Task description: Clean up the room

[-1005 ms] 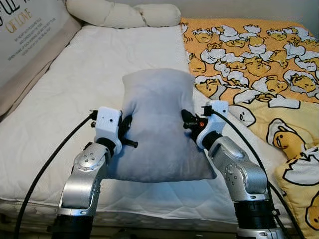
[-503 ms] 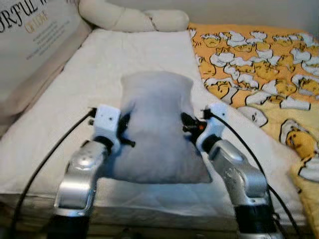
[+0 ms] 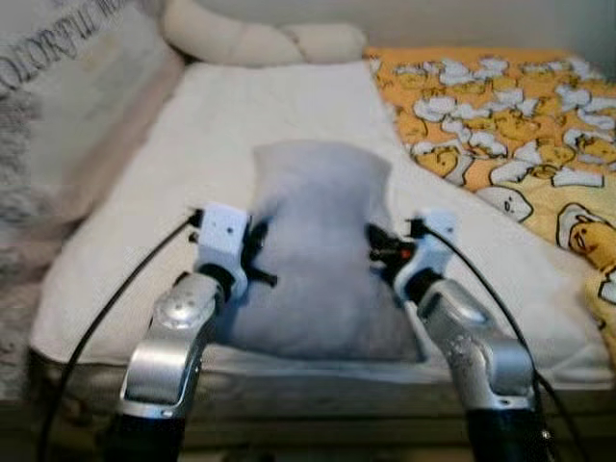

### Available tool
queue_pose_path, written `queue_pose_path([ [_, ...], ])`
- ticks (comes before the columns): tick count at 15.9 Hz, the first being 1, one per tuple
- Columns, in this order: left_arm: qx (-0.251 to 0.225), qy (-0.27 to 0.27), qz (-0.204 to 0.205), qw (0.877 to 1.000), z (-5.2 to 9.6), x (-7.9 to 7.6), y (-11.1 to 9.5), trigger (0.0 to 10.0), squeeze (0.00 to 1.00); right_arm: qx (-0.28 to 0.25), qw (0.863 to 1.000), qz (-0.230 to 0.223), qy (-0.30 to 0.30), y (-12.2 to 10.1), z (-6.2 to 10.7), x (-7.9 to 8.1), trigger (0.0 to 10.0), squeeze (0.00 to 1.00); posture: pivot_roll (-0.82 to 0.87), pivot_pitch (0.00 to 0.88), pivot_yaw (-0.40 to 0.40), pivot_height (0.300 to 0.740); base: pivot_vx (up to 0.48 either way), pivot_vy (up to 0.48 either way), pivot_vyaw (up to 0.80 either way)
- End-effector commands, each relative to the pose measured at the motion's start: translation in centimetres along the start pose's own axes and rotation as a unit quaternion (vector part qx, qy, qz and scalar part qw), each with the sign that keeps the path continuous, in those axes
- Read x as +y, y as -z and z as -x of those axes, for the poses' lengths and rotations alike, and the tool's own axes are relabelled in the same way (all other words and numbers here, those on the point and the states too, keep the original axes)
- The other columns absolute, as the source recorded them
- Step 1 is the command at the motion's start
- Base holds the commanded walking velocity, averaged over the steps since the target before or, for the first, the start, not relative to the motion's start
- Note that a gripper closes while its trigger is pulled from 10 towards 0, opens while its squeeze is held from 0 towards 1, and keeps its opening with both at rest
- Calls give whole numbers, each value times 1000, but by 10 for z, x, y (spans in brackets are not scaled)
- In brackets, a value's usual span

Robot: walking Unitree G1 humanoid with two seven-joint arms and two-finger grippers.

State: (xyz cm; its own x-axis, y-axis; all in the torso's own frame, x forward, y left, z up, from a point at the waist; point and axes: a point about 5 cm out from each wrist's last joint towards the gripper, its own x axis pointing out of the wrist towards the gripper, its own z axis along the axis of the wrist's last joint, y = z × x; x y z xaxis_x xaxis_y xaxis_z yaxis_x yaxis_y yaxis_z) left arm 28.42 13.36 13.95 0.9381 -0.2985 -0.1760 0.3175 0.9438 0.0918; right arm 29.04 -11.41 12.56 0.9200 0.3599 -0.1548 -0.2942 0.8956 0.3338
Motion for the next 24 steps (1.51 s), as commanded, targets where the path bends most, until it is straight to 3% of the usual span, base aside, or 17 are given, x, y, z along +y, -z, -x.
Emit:
queue_pose_path([
  [1,-11,-21,-10,1000,1,11,-6,10000,0,-16,1000,-1,-6,-7,0,4,10000,0,-83,0,7,740,0,386,0],
  [14,2,-25,-4,1000,0,11,-2,10000,0,-3,1000,-14,-12,-5,0,7,10000,0,-95,0,17,740,0,375,0],
  [24,-13,-55,5,998,3,16,-3,10000,0,-5,1000,-16,-5,-7,-2,5,10000,0,-90,0,0,740,0,0,0],
])
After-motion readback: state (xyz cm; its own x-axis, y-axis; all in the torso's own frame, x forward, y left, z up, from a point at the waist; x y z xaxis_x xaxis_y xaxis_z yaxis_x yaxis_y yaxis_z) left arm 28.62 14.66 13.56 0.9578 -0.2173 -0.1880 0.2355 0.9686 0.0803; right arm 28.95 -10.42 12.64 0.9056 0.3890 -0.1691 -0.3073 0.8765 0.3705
